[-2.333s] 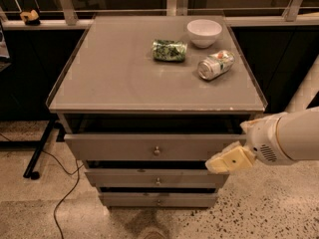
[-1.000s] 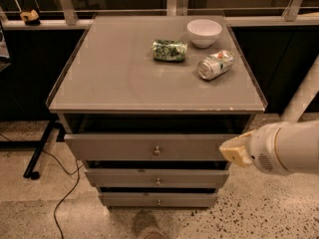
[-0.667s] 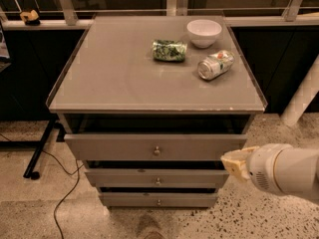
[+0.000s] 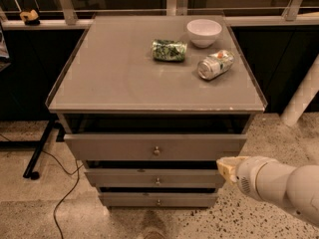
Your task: Open top drawer
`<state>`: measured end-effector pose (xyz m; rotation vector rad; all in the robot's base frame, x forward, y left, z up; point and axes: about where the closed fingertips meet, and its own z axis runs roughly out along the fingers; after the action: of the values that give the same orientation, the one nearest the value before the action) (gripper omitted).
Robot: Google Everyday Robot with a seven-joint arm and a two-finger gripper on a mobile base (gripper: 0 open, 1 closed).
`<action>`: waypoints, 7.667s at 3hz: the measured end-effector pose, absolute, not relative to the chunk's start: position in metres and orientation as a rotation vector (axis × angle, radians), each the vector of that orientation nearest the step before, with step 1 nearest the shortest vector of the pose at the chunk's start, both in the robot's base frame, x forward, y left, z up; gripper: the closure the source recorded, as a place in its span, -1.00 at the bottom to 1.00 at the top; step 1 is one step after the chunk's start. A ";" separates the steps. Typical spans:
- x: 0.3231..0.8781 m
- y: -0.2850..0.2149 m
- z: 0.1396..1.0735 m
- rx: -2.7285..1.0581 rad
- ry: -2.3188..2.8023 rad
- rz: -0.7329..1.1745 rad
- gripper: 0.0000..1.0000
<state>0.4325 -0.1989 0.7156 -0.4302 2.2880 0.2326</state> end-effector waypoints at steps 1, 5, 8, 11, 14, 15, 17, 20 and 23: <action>0.454 -0.202 0.706 -0.390 2.268 0.218 1.00; 0.526 -0.207 0.704 -0.208 2.152 0.181 1.00; 0.565 -0.205 0.701 -0.150 2.043 0.135 1.00; 0.578 -0.196 0.690 -0.264 2.101 0.104 1.00; 0.578 -0.198 0.679 -0.302 2.161 0.078 1.00; 0.576 -0.198 0.679 -0.308 2.174 0.080 1.00; 0.571 -0.202 0.679 -0.301 2.193 0.080 1.00; 0.562 -0.205 0.680 -0.297 2.229 0.091 1.00; 0.584 -0.193 0.680 -0.309 2.213 0.068 1.00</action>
Offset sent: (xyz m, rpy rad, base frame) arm 0.0850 -0.0067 -0.0272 0.0152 -0.0283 -0.0589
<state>0.5839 -0.1933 0.6803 -0.3087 2.2132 0.0676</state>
